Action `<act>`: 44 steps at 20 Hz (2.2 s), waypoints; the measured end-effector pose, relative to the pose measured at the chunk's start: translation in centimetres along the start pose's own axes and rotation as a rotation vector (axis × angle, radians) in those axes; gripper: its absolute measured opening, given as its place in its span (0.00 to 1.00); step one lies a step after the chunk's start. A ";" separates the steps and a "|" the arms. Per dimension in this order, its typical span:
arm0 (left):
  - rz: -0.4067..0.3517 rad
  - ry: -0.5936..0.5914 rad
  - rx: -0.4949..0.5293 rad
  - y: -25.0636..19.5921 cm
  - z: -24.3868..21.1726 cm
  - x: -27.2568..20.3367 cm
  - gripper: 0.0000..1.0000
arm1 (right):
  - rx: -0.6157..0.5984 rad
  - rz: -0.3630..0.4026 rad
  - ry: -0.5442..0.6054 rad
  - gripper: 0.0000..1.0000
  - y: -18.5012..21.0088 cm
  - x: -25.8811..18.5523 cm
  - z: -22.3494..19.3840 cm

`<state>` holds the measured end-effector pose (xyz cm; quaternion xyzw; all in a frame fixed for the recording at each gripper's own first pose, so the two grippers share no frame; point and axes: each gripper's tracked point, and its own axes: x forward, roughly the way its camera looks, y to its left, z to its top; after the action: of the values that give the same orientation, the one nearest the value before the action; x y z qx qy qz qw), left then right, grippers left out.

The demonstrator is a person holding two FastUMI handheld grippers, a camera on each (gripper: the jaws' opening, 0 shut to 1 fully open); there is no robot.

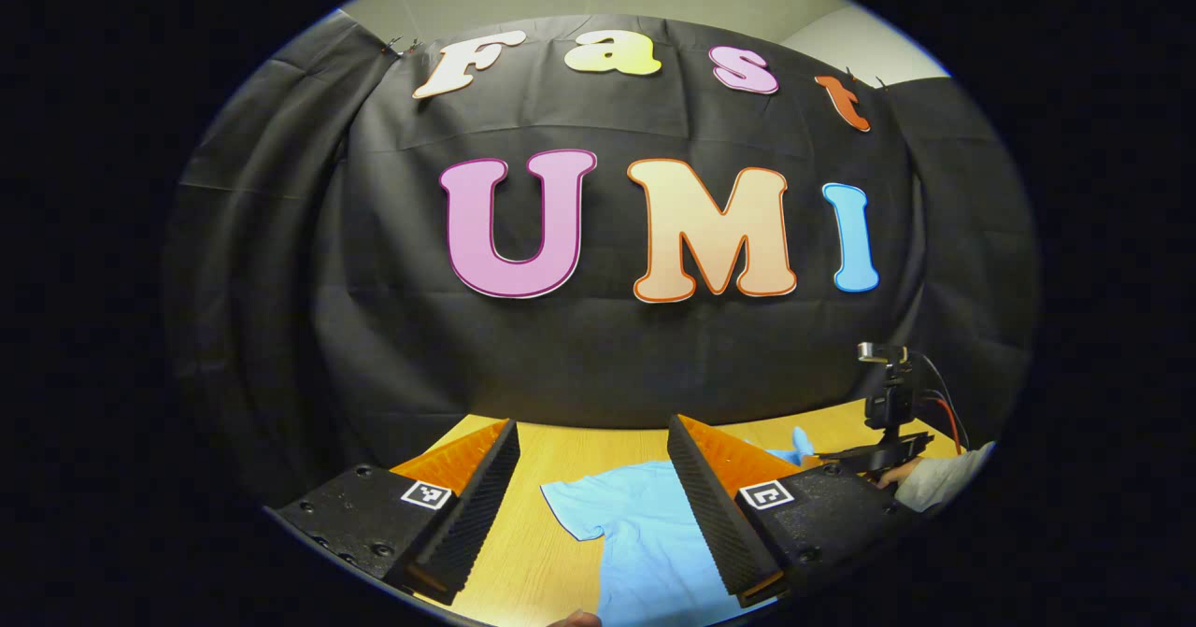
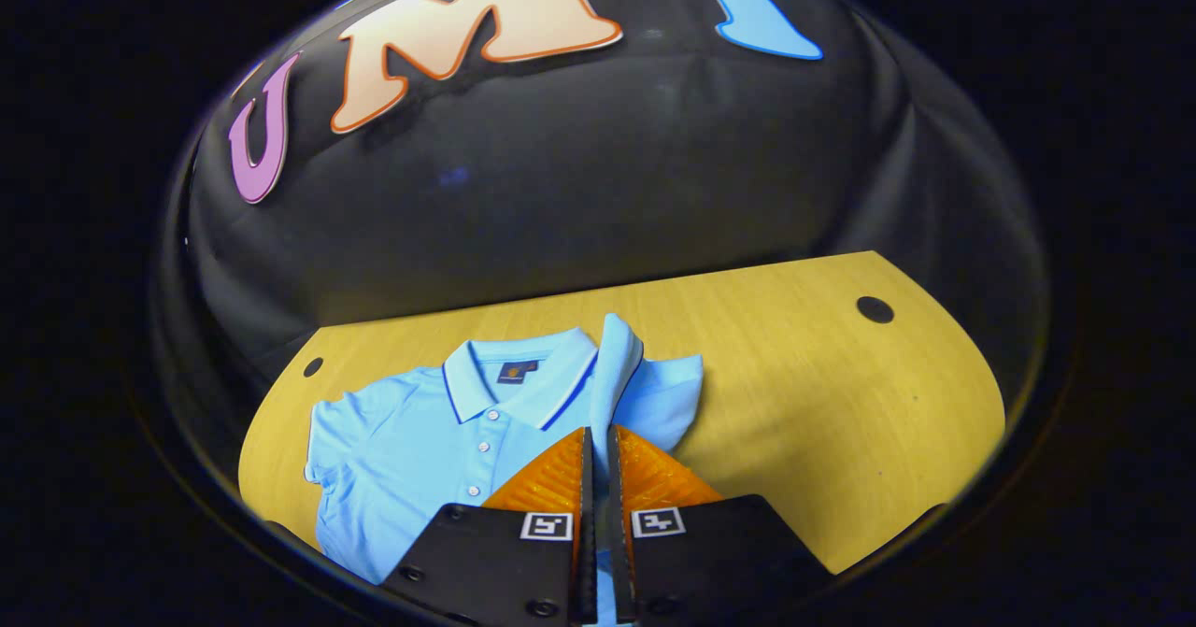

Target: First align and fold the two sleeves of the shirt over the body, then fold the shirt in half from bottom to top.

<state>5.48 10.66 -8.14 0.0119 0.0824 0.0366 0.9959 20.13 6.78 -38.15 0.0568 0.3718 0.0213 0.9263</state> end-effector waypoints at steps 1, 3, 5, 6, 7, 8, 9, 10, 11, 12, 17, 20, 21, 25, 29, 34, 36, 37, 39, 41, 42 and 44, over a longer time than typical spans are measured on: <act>0.006 0.005 -0.001 0.2 -0.3 0.1 0.95 | -0.004 0.009 0.023 0.09 0.8 0.4 -0.9; 0.016 0.014 0.003 0.7 -1.0 0.1 0.95 | -0.016 0.014 0.060 0.09 1.5 1.4 -2.6; 0.024 0.024 0.008 1.1 -1.8 0.6 0.95 | -0.019 0.035 0.094 0.12 2.4 1.4 -4.0; 0.028 0.031 0.003 1.3 -2.2 0.9 0.95 | -0.026 0.045 0.097 0.16 2.6 1.4 -4.0; 0.031 0.037 -0.009 1.4 -2.6 1.2 0.95 | -0.039 0.053 0.088 0.38 2.7 0.9 -3.8; 0.036 0.040 -0.022 1.6 -2.9 1.7 0.96 | -0.056 0.045 0.071 0.59 2.5 0.3 -3.4; 0.042 0.047 -0.031 1.7 -3.4 2.2 0.95 | -0.068 0.045 0.050 0.79 2.4 -0.3 -2.8; 0.049 0.058 -0.035 1.8 -3.9 2.8 0.96 | -0.069 0.043 0.026 1.00 2.3 -1.2 -1.9; 0.053 0.063 -0.041 1.9 -4.3 3.4 0.96 | -0.061 0.046 0.004 0.99 2.2 -2.0 -1.3; 0.056 0.073 -0.048 1.9 -4.8 4.1 0.95 | -0.053 0.047 -0.019 0.94 2.1 -3.0 -0.5; 0.084 0.122 -0.065 2.8 -8.0 8.3 0.95 | -0.080 0.017 -0.130 0.98 -0.7 -7.9 2.3; 0.092 0.195 -0.078 3.2 -11.2 11.0 0.95 | -0.095 -0.018 -0.162 0.98 -2.8 -10.4 2.8; 0.094 0.220 -0.085 3.3 -12.3 11.7 0.95 | -0.097 -0.029 -0.167 0.98 -3.4 -11.1 2.8; 0.113 0.315 -0.130 3.2 -17.1 14.6 0.95 | -0.095 -0.071 -0.162 0.98 -5.7 -13.3 1.9; 0.127 0.418 -0.103 3.5 -22.2 16.7 0.95 | -0.093 -0.093 -0.143 0.98 -7.2 -14.6 0.3; 0.162 0.535 -0.120 3.9 -26.7 18.0 0.96 | -0.083 -0.117 -0.121 0.94 -8.7 -15.8 -0.9; 0.169 0.564 -0.130 4.3 -27.5 17.9 0.96 | -0.061 -0.108 -0.120 0.94 -8.9 -16.0 -0.9; 0.180 0.579 -0.126 4.3 -28.1 17.8 0.96 | -0.054 -0.111 -0.121 0.94 -9.2 -16.0 -0.7; 0.197 0.589 -0.115 4.5 -28.4 17.7 0.96 | -0.043 -0.120 -0.131 0.98 -9.9 -16.3 -0.3; 0.196 0.586 -0.113 4.3 -28.4 17.9 0.94 | -0.029 -0.123 -0.137 0.94 -10.2 -16.5 0.0; 0.177 0.587 -0.110 4.0 -28.3 18.1 0.92 | -0.028 -0.125 -0.140 0.98 -10.4 -16.6 0.1; 0.114 0.588 -0.102 2.5 -28.1 18.6 0.71 | -0.029 -0.126 -0.144 0.98 -10.7 -16.9 0.1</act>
<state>18.99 15.02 -38.84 -0.0444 0.3646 0.0986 0.9249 7.98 -5.25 -27.80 0.0211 0.3068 -0.0358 0.9509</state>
